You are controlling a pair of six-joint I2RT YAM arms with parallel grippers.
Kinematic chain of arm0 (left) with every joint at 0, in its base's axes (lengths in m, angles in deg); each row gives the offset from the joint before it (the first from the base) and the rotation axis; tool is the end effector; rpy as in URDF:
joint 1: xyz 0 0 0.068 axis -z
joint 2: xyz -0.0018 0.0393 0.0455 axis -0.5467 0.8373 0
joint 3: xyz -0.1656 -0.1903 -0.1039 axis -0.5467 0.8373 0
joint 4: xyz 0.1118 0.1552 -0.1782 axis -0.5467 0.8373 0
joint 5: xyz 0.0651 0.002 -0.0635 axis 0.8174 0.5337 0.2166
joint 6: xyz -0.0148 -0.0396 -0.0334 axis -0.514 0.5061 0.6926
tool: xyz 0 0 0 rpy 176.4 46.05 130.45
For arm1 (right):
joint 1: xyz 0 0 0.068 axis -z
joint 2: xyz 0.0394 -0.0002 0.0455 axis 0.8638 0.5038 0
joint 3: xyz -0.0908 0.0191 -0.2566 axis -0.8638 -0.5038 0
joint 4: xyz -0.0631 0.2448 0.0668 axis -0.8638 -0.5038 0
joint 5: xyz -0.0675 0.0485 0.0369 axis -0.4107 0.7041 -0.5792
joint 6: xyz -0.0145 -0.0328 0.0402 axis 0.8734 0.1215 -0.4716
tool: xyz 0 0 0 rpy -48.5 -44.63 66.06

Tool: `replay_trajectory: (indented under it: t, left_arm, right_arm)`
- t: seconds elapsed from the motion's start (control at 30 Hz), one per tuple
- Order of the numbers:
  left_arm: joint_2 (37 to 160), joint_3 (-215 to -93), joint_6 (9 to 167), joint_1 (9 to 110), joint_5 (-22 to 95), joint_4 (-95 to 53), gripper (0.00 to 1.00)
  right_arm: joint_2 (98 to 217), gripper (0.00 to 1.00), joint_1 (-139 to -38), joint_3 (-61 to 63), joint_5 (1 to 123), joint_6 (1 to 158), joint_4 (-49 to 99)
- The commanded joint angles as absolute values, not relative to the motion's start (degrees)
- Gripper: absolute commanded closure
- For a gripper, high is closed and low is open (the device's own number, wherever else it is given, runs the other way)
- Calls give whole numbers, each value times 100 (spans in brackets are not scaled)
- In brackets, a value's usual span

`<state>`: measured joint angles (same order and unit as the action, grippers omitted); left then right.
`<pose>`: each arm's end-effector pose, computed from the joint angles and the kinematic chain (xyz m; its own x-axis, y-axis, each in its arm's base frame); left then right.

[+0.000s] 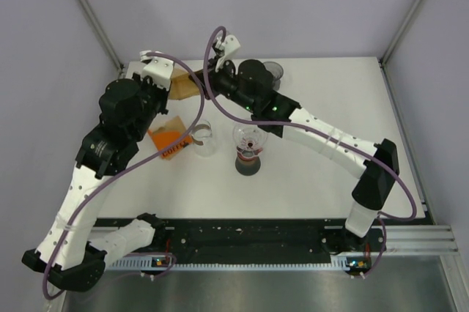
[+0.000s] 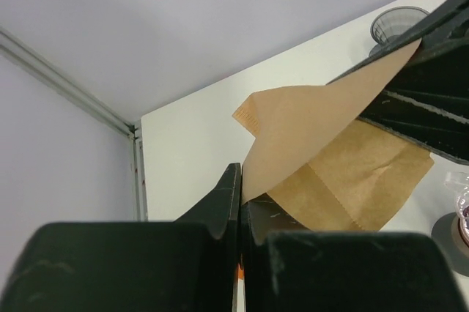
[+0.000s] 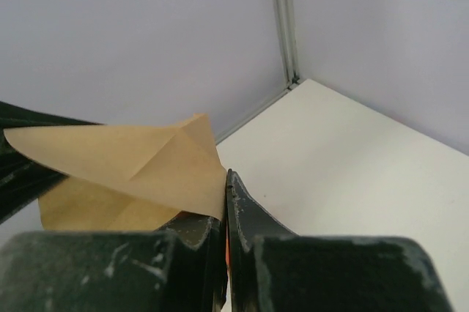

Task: Place the coffee filter in the dripper
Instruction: Place the coffee filter in the coffee dripper.

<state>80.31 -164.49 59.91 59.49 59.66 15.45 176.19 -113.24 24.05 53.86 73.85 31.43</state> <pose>0.1647 -0.0714 0.4783 -0.0753 0.3360 -0.9389 0.2319 0.9216 0.3112 0.2506 0.3378 0.4373 -0.1217 0.1931 -0.9736 -0.7876 0.5781 0.2131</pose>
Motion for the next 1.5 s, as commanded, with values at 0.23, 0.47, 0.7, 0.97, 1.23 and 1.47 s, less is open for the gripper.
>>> replay_trajectory:
  t: [0.23,0.47,0.7,0.97,1.23,1.47]
  left_arm:
    - [7994,-16626,6042,5907,6397,1191,100]
    - [8038,-16696,6209,5916,5493,1436,91]
    - [7994,-16898,6508,5907,4597,1840,50]
    - [8152,-17531,6982,5907,3189,2447,12]
    - [8846,-18199,7063,5731,3917,3570,9]
    - [9400,-18183,6781,5582,4552,4504,3]
  right_arm:
    - [17172,100,-10993,2284,4868,7356,2831]
    - [17418,100,-11169,2680,4920,7522,2717]
    - [17409,100,-10924,3320,5061,7856,1393]
    - [17532,100,-10167,4349,5826,8005,-1639]
    - [17576,100,-10114,4859,6185,8348,-3969]
    - [17620,100,-10114,4817,6344,8577,-4921]
